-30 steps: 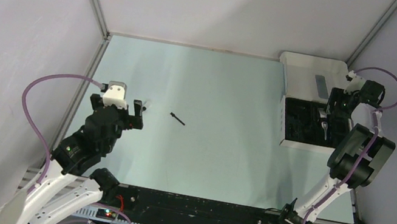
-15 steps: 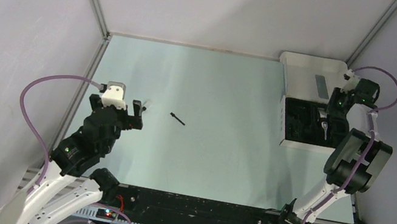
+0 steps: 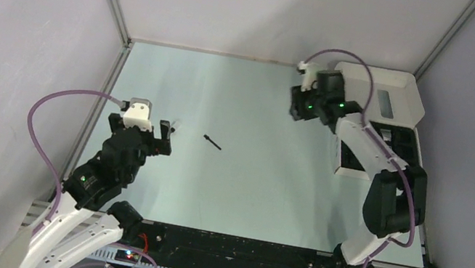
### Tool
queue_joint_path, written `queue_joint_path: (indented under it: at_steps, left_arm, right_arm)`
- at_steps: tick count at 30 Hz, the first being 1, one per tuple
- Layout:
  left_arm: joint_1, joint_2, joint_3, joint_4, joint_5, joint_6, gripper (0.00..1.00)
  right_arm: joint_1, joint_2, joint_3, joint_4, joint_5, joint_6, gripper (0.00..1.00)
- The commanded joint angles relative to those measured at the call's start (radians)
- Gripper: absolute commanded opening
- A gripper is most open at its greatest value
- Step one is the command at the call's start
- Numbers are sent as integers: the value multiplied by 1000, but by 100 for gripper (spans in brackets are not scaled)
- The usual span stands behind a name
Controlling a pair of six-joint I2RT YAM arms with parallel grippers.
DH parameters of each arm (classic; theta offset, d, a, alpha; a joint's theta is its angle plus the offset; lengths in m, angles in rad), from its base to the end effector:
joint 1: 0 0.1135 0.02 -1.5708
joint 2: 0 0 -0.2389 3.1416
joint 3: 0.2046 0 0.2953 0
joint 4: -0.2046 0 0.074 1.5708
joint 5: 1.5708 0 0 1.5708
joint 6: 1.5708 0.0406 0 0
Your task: Sort the hair-cutting tools
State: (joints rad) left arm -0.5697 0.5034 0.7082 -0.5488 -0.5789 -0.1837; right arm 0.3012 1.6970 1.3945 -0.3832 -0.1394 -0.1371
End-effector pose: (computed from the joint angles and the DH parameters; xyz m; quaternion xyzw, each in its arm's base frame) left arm 0.1663 -0.0802 0.3099 -0.0109 0.8006 0.0141 0.5989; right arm 0.4112 0.1336 0.2493 -0.2251 0.8734 0.0977 0.4206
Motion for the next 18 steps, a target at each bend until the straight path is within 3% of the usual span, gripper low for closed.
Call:
queue_joint_path:
  at_steps: [1, 10, 18]
  left_arm:
    - [29, 30, 2, 31, 14, -10, 100]
    - [144, 223, 72, -26, 113, -110, 100]
    - [219, 489, 141, -53, 177, -458, 100]
  right_arm:
    - [129, 8, 1, -29, 26, 79, 49]
    - [369, -95, -221, 82, 100, 192, 50]
    - [453, -347, -471, 181, 193, 246, 50]
